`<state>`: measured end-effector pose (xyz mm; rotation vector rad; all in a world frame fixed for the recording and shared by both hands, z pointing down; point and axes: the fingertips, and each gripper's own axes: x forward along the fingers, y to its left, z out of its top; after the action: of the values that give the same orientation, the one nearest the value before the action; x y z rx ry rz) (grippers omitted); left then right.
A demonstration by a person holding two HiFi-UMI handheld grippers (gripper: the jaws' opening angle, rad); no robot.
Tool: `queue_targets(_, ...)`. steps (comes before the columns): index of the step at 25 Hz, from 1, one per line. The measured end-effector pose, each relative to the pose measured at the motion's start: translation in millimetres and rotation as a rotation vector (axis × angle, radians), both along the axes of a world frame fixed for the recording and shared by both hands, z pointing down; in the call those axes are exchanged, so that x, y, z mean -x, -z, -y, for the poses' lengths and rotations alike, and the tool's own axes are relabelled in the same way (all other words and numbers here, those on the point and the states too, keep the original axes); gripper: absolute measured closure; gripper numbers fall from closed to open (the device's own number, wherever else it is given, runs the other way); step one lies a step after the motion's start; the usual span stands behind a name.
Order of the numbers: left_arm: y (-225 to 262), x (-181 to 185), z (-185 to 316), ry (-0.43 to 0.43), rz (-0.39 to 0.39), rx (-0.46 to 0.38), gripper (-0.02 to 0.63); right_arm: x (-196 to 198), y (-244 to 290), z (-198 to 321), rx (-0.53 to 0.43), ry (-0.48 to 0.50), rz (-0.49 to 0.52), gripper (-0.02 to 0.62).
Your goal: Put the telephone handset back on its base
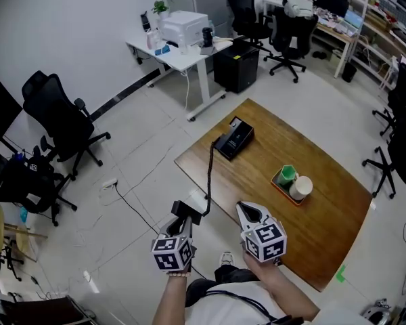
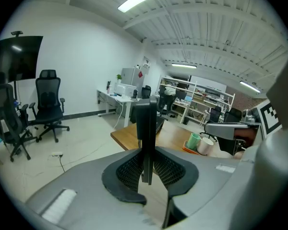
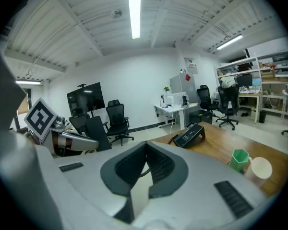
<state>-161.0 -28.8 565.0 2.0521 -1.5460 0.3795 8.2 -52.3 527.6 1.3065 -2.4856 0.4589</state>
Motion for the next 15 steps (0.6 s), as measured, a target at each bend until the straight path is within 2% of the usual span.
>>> queue_targets(8, 5.0, 6.4, 30.4, 0.006, 0.016, -0.010, 0.537, -10.7, 0.5, 23.2, -0.001, -0.029, 0.011, 0.595)
queue_targets(15, 5.5, 0.2, 60.6, -0.033, 0.004, -0.010, 0.537, -23.1, -2.3, 45.4, 0.004, -0.073, 0.008, 0.595)
